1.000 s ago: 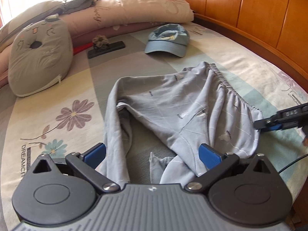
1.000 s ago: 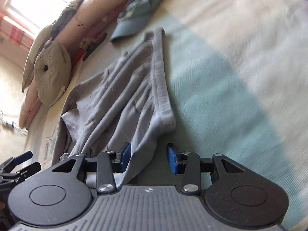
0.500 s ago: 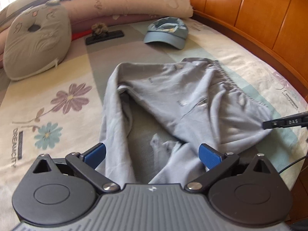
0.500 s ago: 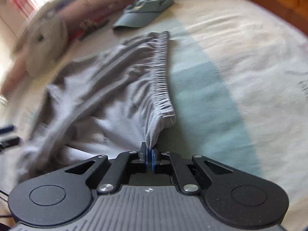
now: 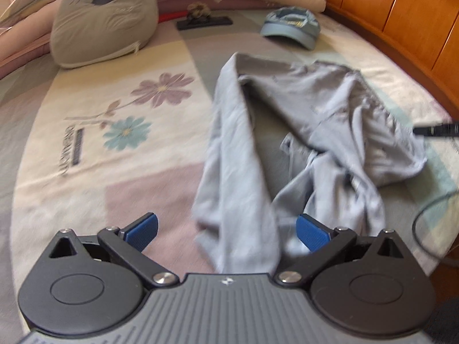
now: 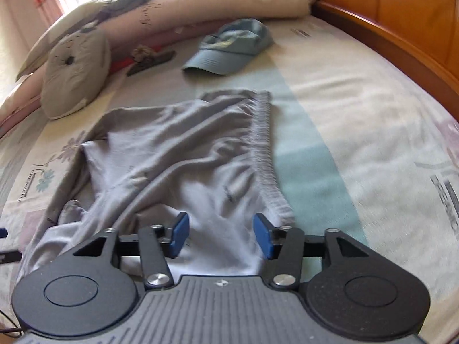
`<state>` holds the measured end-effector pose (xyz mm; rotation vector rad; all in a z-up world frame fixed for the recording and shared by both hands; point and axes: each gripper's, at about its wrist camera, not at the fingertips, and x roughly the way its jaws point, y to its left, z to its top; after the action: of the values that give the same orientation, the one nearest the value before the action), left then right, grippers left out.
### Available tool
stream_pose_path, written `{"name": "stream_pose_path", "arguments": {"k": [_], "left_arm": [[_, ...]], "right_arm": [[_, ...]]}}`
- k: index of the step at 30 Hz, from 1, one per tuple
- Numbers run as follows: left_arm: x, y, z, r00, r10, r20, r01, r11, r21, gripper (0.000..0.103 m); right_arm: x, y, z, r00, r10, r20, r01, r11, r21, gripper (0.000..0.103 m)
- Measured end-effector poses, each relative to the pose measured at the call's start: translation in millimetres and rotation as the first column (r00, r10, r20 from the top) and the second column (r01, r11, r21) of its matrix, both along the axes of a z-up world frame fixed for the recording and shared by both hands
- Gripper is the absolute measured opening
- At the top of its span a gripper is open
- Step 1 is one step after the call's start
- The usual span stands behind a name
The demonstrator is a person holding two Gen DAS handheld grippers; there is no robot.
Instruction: Fold clothes
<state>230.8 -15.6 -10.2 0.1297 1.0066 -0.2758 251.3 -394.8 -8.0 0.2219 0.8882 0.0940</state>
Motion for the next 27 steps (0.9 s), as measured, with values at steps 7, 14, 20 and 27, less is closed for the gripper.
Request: {"name": "stream_pose_path", "arguments": {"k": [7,14,20,27], "left_arm": [[-17,8,-29,0.995,0.041,-0.095,-0.041,0.999,-0.001,0.102],[-9,9,-42,0.992,0.118,-0.045,-0.111,0.985,0.133,0.102],[2,31,-35,0.981,0.196,0.003,-0.194,0.968,0.158,0.102],[25,60,-32,0.962,0.259,0.088,-0.274,0.926,0.262,0.102]], "right_arm": [[13,30,-2,0.996,0.091,0.009,-0.091,0.996,0.021,0.075],[10,49,4,0.99,0.137,0.029,-0.137,0.991,0.005,0.078],[8,56,3,0.991,0.133,0.033,-0.133,0.991,-0.001,0.083],[6,72,3,0.988,0.153,0.034,-0.153,0.988,0.004,0.083]]}}
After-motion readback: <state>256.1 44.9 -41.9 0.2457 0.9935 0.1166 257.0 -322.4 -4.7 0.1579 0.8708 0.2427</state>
